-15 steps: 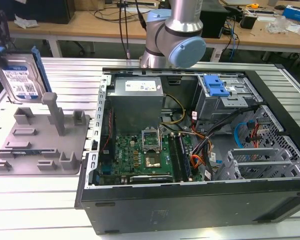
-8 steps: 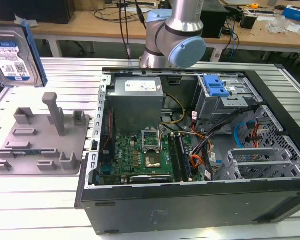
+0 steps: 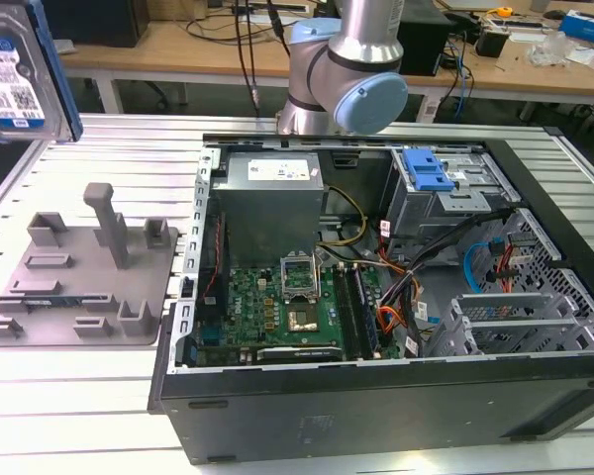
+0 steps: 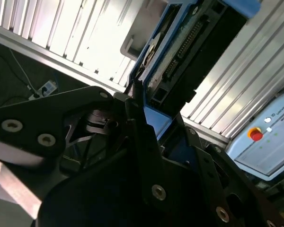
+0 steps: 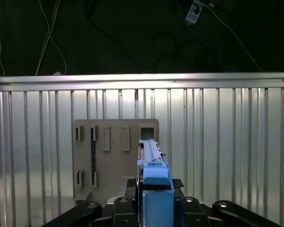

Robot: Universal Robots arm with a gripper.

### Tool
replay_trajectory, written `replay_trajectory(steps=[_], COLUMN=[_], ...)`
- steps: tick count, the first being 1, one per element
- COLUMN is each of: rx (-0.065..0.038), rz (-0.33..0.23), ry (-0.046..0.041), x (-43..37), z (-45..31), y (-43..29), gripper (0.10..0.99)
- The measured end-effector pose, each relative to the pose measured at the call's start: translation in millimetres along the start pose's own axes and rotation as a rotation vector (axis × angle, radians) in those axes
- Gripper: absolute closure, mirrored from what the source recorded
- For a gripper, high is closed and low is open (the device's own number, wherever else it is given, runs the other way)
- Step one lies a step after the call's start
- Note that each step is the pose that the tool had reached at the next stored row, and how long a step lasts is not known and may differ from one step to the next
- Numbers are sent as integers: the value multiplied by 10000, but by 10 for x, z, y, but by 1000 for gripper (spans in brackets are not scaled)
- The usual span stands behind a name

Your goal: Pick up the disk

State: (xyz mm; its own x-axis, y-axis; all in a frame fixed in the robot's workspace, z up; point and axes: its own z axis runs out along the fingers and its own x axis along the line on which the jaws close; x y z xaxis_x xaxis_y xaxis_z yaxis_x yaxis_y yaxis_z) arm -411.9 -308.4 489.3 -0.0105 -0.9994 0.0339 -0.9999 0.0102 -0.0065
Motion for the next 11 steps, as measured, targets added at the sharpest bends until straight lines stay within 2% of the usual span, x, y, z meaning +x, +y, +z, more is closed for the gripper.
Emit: replay_trajectory(steps=[2,3,5,11], rx=[-1,1,3,3], rz=[-1,-2,1,0], ry=[-3,-37,-85,-103], x=[4,11,14,15], z=[-126,-171,-174,-174], y=[-1,-2,-1,-2], gripper=[722,722,722,722])
